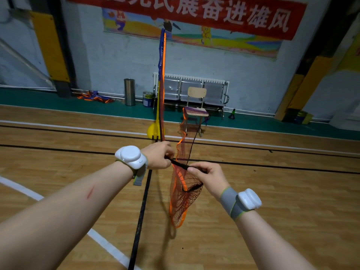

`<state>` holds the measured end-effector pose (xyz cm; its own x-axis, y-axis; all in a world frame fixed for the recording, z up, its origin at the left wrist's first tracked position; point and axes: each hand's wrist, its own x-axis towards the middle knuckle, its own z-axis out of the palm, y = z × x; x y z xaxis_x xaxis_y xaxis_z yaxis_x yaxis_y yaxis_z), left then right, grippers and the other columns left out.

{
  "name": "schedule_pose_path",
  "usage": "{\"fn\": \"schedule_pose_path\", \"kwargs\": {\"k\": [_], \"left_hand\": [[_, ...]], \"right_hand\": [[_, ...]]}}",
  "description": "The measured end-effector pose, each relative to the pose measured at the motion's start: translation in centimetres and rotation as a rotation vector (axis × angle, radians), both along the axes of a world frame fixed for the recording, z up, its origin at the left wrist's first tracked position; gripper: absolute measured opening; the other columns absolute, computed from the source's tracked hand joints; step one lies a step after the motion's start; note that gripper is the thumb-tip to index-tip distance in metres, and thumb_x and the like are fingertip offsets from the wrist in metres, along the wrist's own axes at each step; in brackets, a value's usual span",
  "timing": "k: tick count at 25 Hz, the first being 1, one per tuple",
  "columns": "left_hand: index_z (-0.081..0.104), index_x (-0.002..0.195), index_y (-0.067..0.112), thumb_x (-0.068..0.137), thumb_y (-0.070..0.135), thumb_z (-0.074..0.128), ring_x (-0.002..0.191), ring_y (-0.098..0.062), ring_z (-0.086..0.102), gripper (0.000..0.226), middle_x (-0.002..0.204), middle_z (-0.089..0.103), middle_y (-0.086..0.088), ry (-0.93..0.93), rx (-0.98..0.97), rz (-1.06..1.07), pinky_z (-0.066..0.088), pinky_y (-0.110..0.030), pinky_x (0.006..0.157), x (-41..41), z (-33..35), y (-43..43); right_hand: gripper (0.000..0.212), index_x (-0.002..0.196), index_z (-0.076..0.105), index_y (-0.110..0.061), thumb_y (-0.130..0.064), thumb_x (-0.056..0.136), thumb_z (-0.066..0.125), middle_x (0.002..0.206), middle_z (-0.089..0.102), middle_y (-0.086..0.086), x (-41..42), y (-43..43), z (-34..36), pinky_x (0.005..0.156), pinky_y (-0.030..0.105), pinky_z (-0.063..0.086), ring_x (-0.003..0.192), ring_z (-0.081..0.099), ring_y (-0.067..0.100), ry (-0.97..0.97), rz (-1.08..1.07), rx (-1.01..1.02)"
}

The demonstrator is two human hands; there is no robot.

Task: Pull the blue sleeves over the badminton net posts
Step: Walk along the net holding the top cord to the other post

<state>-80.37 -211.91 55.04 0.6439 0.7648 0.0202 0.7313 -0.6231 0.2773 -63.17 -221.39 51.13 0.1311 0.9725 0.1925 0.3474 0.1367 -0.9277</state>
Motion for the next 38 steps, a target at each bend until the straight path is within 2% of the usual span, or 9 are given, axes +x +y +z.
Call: {"fn": "schedule_pose_path", "kwargs": {"k": [5,9,15,20,22,25,31,34,38], "left_hand": [[0.057,0.112,0.013,0.081,0.010,0.052,0.108,-0.021,0.055,0.032,0.116,0.059,-0.004,-0.112,-0.005,-0.082,0.047,-0.038,0.094,1.8,0.6,-2.3],[0.063,0.104,0.013,0.082,0.011,0.052,0.105,-0.019,0.056,0.026,0.111,0.062,-0.002,-0.106,-0.019,-0.124,0.048,-0.036,0.093,2.9,1.1,-4.1],[0.062,0.080,0.014,0.085,0.018,0.050,0.085,-0.027,0.058,0.013,0.093,0.066,-0.011,-0.112,-0.008,-0.040,0.048,-0.035,0.073,2.8,2.0,-5.7],[0.059,0.074,0.014,0.084,0.017,0.051,0.071,-0.022,0.052,0.013,0.084,0.065,-0.011,-0.131,0.009,-0.022,0.040,-0.028,0.059,2.7,2.9,-7.1],[0.060,0.077,0.004,0.084,0.017,0.050,0.068,-0.021,0.049,0.018,0.087,0.065,-0.017,-0.151,-0.005,0.013,0.041,-0.030,0.060,2.5,2.9,-7.3],[0.062,0.083,-0.003,0.085,0.016,0.049,0.063,-0.021,0.044,0.023,0.091,0.064,-0.024,-0.236,-0.013,0.062,0.037,-0.030,0.058,2.3,3.2,-7.5],[0.062,0.076,0.004,0.085,0.014,0.048,0.061,-0.018,0.043,0.019,0.079,0.060,-0.016,-0.241,0.017,0.100,0.034,-0.027,0.054,2.8,3.3,-8.1],[0.061,0.079,0.005,0.083,0.016,0.050,0.064,-0.020,0.046,0.016,0.085,0.063,-0.016,-0.212,0.023,0.120,0.037,-0.030,0.059,2.8,2.0,-8.1],[0.060,0.081,0.008,0.082,0.017,0.052,0.072,-0.025,0.053,0.013,0.090,0.064,-0.014,-0.195,0.014,0.127,0.043,-0.034,0.063,2.8,0.8,-7.8]], "right_hand": [[0.009,0.081,0.071,-0.019,-0.011,0.080,0.069,0.077,0.066,0.008,0.1,-1.1,0.7,0.067,0.018,0.046,0.071,0.057,0.012,0.003,0.033,0.017],[0.008,0.088,0.072,-0.012,-0.010,0.080,0.068,0.077,0.066,0.002,0.7,-1.9,0.5,0.071,0.020,0.046,0.075,0.057,0.011,0.002,0.015,0.017],[0.025,0.067,0.050,-0.018,-0.008,0.079,0.069,0.060,0.044,-0.005,2.0,-2.5,-1.0,0.050,0.009,0.032,0.056,0.040,0.007,-0.076,0.008,-0.065],[0.030,0.065,0.047,-0.020,-0.011,0.077,0.072,0.070,0.047,-0.005,2.1,-2.7,-2.5,0.058,0.011,0.035,0.064,0.043,0.006,-0.117,0.002,-0.078],[0.031,0.066,0.046,-0.023,-0.010,0.076,0.072,0.079,0.047,-0.004,2.2,-2.6,-2.6,0.064,0.007,0.035,0.072,0.044,0.002,-0.187,-0.030,-0.038],[0.030,0.067,0.045,-0.020,-0.007,0.077,0.070,0.076,0.049,-0.002,2.9,-3.1,-2.8,0.057,0.004,0.037,0.068,0.045,0.005,-0.182,-0.031,-0.040],[0.029,0.065,0.047,-0.020,-0.010,0.077,0.071,0.067,0.046,-0.007,4.8,-4.3,-2.6,0.060,0.012,0.035,0.064,0.043,0.006,-0.173,-0.052,-0.003],[0.031,0.063,0.048,-0.023,-0.012,0.074,0.074,0.076,0.047,-0.007,5.5,-5.0,-2.2,0.070,0.015,0.035,0.073,0.044,0.001,-0.255,-0.115,0.076],[0.028,0.064,0.049,-0.024,-0.017,0.077,0.073,0.068,0.052,-0.008,5.7,-6.5,-0.9,0.066,0.020,0.038,0.065,0.046,0.005,-0.198,-0.068,0.052]]}}
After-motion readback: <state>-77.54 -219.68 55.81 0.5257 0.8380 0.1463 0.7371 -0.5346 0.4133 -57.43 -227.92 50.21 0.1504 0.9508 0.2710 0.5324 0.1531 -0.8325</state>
